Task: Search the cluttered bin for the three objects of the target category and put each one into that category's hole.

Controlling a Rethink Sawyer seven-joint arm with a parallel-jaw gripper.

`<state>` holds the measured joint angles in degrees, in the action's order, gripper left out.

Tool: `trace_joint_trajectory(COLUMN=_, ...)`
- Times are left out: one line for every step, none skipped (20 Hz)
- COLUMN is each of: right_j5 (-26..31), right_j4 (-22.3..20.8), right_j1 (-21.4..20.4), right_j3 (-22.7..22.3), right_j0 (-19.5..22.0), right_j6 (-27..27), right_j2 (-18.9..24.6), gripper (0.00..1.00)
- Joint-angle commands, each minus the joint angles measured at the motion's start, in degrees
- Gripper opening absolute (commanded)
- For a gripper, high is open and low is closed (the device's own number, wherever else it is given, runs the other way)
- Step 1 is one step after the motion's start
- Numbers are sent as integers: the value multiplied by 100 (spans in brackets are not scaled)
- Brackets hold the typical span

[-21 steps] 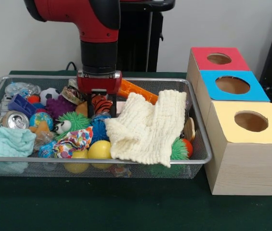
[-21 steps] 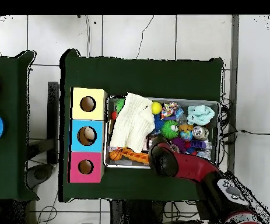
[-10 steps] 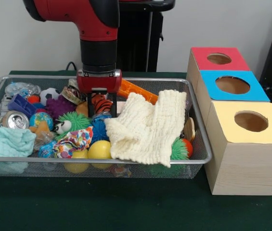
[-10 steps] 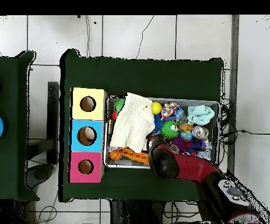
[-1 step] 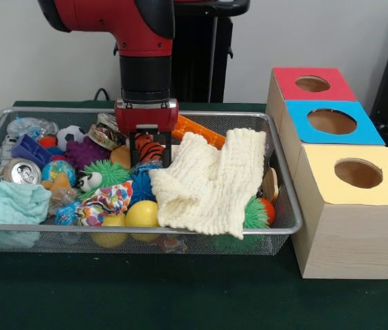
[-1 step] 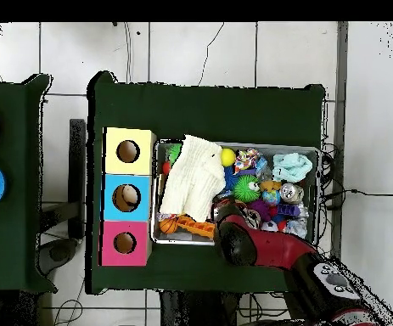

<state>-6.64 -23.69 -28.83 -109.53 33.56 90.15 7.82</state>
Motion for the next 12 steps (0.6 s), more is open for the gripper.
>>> trace_joint_trajectory(right_j5=-31, right_j4=-253, right_j1=318, right_j3=-143, right_j0=145, right_j6=752, right_j2=254, gripper=100)
trace_joint_trajectory(right_j5=-10, right_j4=-239, right_j1=312, right_j3=-150, right_j0=144, right_j6=750, right_j2=247, gripper=100)
trace_joint_trajectory(right_j5=-15, right_j4=-236, right_j1=301, right_j3=-155, right_j0=137, right_j6=750, right_j2=236, gripper=100)
trace_joint_trajectory(right_j5=6, right_j4=-213, right_j1=286, right_j3=-160, right_j0=110, right_j6=754, right_j2=209, gripper=100)
trace_joint_trajectory(right_j5=30, right_j4=-198, right_j1=276, right_j3=-164, right_j0=107, right_j6=753, right_j2=206, gripper=100)
trace_joint_trajectory(right_j5=53, right_j4=-196, right_j1=268, right_j3=-162, right_j0=112, right_j6=743, right_j2=215, gripper=100)
trace_joint_trajectory(right_j5=65, right_j4=-196, right_j1=270, right_j3=-159, right_j0=122, right_j6=736, right_j2=225, gripper=100)
trace_joint_trajectory(right_j5=97, right_j4=-189, right_j1=266, right_j3=-158, right_j0=134, right_j6=731, right_j2=238, gripper=100)
trace_joint_trajectory(right_j5=107, right_j4=-188, right_j1=269, right_j3=-156, right_j0=140, right_j6=727, right_j2=245, gripper=100)
trace_joint_trajectory(right_j5=121, right_j4=-183, right_j1=266, right_j3=-157, right_j0=134, right_j6=725, right_j2=239, gripper=100)
trace_joint_trajectory(right_j5=130, right_j4=-181, right_j1=258, right_j3=-160, right_j0=131, right_j6=723, right_j2=235, gripper=100)
trace_joint_trajectory(right_j5=117, right_j4=-185, right_j1=250, right_j3=-173, right_j0=126, right_j6=728, right_j2=227, gripper=100)
